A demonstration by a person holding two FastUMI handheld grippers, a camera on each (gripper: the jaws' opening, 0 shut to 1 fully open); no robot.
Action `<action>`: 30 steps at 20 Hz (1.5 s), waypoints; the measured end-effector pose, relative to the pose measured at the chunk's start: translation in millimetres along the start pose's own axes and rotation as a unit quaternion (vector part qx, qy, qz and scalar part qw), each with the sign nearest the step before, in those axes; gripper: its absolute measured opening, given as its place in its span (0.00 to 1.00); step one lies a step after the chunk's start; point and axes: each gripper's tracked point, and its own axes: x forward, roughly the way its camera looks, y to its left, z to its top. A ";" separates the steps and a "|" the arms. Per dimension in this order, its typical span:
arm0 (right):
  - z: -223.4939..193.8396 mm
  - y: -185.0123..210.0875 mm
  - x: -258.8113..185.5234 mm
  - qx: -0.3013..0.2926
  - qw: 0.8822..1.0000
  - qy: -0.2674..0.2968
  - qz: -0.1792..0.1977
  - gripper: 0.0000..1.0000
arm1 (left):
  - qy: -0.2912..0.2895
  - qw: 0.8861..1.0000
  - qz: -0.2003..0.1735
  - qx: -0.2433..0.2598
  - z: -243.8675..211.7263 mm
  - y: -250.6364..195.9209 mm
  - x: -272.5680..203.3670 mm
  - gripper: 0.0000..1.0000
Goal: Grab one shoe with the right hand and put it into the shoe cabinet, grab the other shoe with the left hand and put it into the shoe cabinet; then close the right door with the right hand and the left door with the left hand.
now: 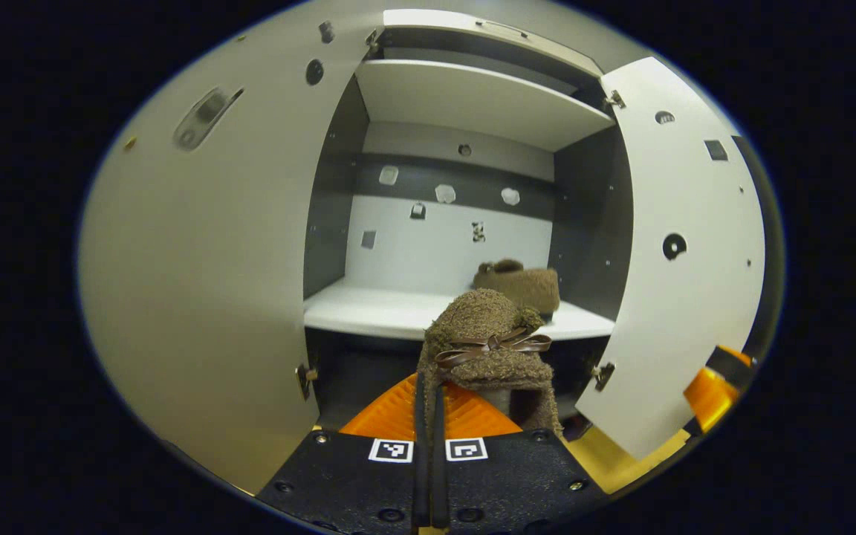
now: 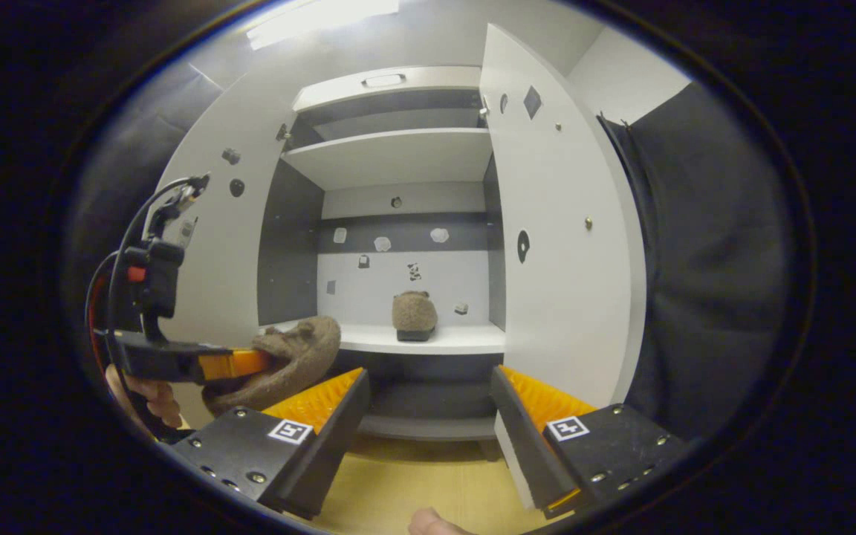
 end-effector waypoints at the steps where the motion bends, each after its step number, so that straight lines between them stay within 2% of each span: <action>1: 1.9 2.1 -0.5 0.000 1.000 -0.003 0.006 0.99 | -0.012 1.000 0.005 0.002 15.8 -0.7 8.2 0.02; 6: 9.8 5.2 0.2 0.012 1.000 -0.010 0.027 0.98 | -0.059 0.997 0.039 -0.020 82.6 7.9 48.0 0.01; 8: 14.6 3.7 1.7 0.016 0.999 -0.017 0.029 0.98 | -0.076 0.996 0.039 -0.035 102.6 9.9 69.9 0.02; 12: 14.1 3.1 0.8 0.024 0.999 -0.020 0.031 0.98 | -0.084 0.995 0.047 -0.036 121.4 14.1 120.3 0.02; 16: 10.2 5.4 -4.2 0.022 0.999 -0.019 0.037 0.98 | -0.055 0.997 0.044 -0.046 108.5 15.1 174.4 0.02; 20: 8.7 1.0 -11.0 0.014 0.999 -0.024 0.032 0.99 | -0.026 0.996 0.067 -0.045 83.0 30.0 218.4 0.02; 30: 2.7 1.9 -20.7 0.019 0.999 -0.017 0.033 0.99 | -0.005 0.997 0.080 -0.023 64.8 37.4 234.9 0.05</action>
